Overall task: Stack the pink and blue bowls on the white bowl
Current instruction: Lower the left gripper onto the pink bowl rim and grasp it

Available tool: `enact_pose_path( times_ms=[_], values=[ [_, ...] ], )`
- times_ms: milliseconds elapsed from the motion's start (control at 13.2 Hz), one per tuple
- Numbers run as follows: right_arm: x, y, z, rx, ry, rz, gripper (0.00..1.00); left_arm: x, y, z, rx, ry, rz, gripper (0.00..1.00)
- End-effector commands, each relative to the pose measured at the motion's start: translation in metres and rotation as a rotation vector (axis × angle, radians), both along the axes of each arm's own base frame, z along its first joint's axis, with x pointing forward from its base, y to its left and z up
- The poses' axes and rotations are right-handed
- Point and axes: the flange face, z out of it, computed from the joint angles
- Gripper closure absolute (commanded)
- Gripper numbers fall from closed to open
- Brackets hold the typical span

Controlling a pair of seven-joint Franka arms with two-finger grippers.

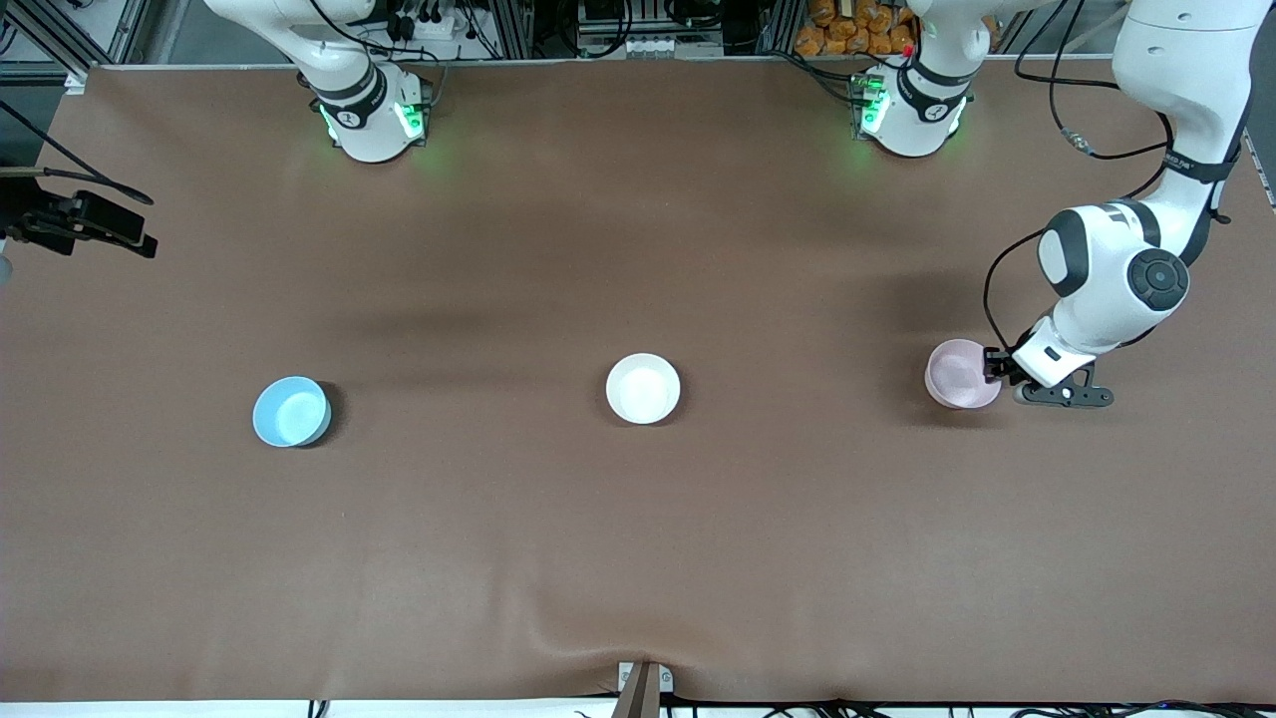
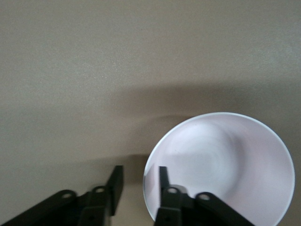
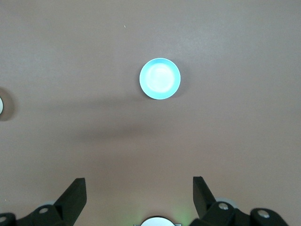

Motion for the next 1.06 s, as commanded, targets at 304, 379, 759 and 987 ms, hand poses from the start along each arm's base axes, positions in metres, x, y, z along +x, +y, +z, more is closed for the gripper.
enact_pose_path(
  times_ms=[304,379,759,987],
  values=[
    [0.003,-0.002,0.002,0.006,0.008,-0.015,0.0,0.005,-0.007,0.001,-0.025,-0.012,0.034,1.0],
    [0.003,-0.002,0.003,0.006,0.006,-0.015,0.0,0.005,-0.01,0.001,-0.028,-0.014,0.031,1.0],
    [0.002,-0.002,0.005,0.006,0.009,-0.015,0.0,0.029,-0.046,0.037,-0.116,0.015,0.045,1.0],
    [0.002,-0.002,0.005,0.006,0.009,-0.015,0.0,0.057,-0.092,0.077,-0.178,0.056,0.105,1.0]
  ],
)
